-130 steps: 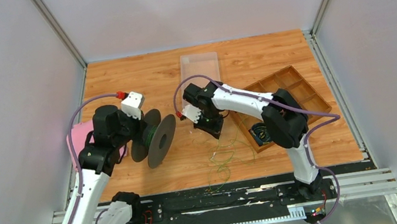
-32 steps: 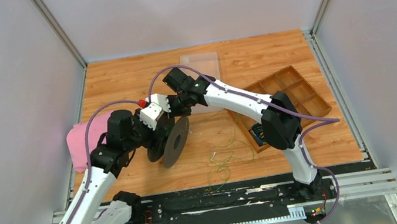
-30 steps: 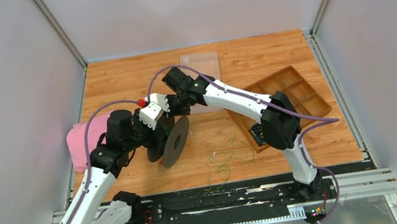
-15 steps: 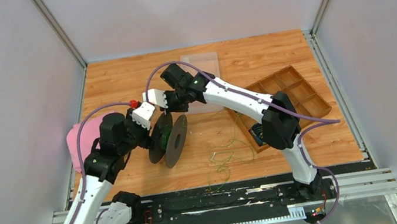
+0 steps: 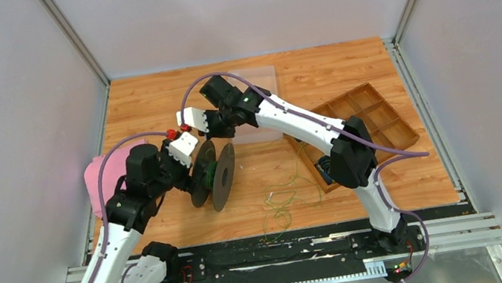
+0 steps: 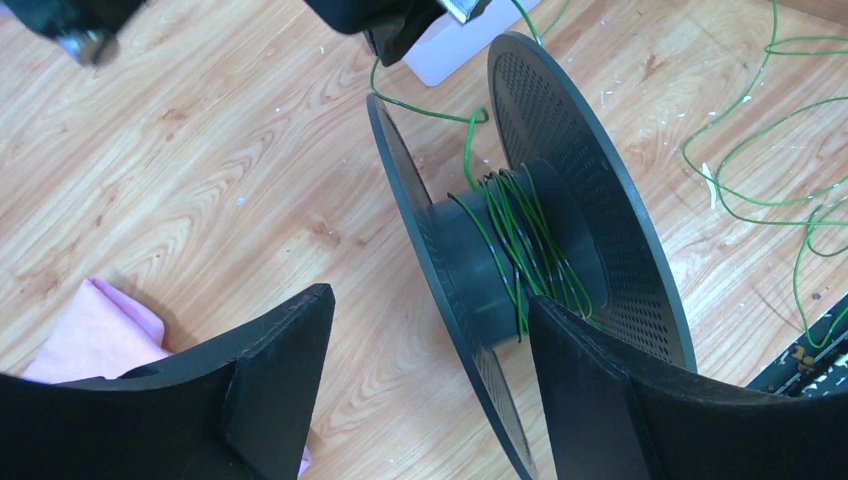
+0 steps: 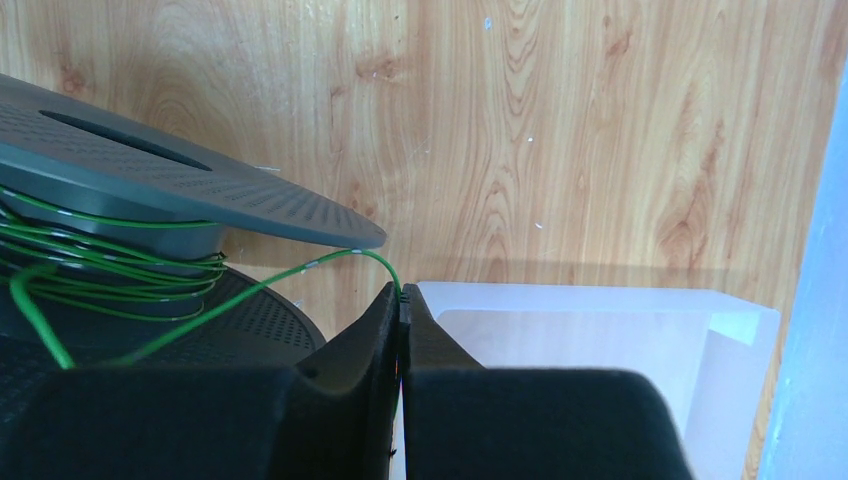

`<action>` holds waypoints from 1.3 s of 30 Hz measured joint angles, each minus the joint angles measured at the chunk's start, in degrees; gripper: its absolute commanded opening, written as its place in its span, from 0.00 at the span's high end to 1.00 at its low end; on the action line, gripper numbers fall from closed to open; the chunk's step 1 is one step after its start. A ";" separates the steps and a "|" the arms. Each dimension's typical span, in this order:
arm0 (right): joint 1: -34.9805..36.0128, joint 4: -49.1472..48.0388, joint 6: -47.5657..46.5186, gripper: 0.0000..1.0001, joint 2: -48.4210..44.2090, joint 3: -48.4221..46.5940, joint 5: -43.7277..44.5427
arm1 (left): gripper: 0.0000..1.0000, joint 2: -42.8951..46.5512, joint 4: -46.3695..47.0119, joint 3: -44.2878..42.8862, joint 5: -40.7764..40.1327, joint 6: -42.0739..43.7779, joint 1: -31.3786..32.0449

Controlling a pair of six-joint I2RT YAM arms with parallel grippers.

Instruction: Wrap the cables

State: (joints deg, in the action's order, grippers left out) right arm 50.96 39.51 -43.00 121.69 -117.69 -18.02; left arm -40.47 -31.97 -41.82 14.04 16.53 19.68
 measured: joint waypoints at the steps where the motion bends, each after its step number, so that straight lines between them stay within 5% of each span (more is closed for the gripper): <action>1: 0.00 0.07 0.20 0.99 0.24 0.00 0.02 | 0.24 -0.13 0.13 0.00 0.13 -0.04 0.00; 18: 0.00 2.71 4.26 0.99 3.21 -1.42 3.58 | 0.27 -4.28 1.79 0.00 0.17 -4.81 0.00; 39: 0.00 4.11 5.35 0.99 3.21 -1.42 4.22 | 0.24 -12.59 3.89 -5.27 -10.91 -11.65 3.80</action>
State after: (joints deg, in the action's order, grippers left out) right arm 50.96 43.62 -37.65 124.90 -119.11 -13.80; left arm -53.06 -28.08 -47.09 3.14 4.89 23.49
